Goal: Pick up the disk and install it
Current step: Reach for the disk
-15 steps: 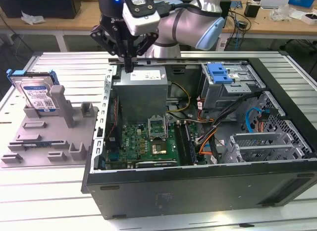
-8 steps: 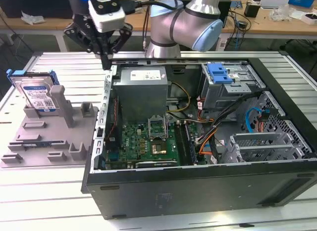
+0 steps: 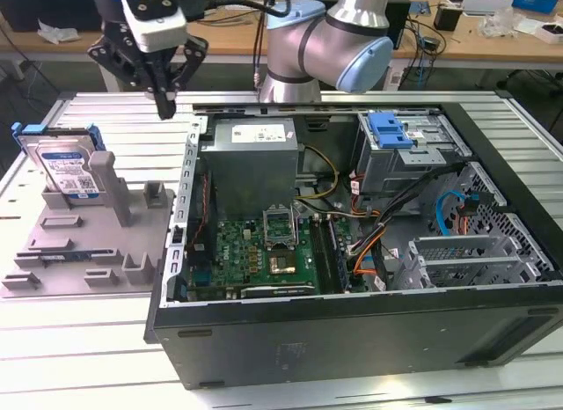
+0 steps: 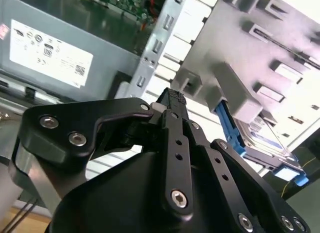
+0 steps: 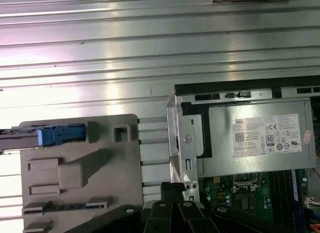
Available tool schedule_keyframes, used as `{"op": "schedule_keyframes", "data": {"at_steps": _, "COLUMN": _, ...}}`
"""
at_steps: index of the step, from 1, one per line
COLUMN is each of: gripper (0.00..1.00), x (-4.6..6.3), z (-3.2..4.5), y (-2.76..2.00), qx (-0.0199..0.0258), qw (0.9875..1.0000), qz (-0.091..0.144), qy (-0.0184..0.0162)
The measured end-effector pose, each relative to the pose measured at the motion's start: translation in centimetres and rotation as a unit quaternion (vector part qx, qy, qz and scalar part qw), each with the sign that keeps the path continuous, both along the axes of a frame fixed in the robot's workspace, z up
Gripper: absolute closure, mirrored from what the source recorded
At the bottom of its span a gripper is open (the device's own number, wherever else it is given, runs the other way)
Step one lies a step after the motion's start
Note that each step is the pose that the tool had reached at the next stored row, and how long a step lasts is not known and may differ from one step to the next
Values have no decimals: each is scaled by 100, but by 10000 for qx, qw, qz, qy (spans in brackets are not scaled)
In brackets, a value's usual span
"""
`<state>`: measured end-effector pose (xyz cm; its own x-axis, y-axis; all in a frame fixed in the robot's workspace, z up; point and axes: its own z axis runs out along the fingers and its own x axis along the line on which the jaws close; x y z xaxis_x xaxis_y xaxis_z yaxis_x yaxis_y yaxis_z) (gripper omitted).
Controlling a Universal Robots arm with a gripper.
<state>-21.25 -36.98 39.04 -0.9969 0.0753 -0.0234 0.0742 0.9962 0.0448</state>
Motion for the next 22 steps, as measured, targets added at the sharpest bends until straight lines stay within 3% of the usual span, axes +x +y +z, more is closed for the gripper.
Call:
{"op": "schedule_keyframes", "data": {"at_steps": 4, "gripper": 89, "x": -215, "z": -13, "y": 96, "qx": 0, "qw": 10000, "qz": -1, "qy": 0}}
{"op": "schedule_keyframes", "data": {"at_steps": 5, "gripper": 89, "x": -329, "z": -22, "y": 147, "qx": 0, "qw": 10000, "qz": 0, "qy": 0}}
{"op": "schedule_keyframes", "data": {"at_steps": 13, "gripper": 89, "x": -736, "z": -55, "y": 329, "qx": 0, "qw": 10000, "qz": 0, "qy": 0}}
{"op": "schedule_keyframes", "data": {"at_steps": 22, "gripper": 89, "x": -1121, "z": -90, "y": 471, "qx": 0, "qw": 10000, "qz": -1, "qy": 0}}
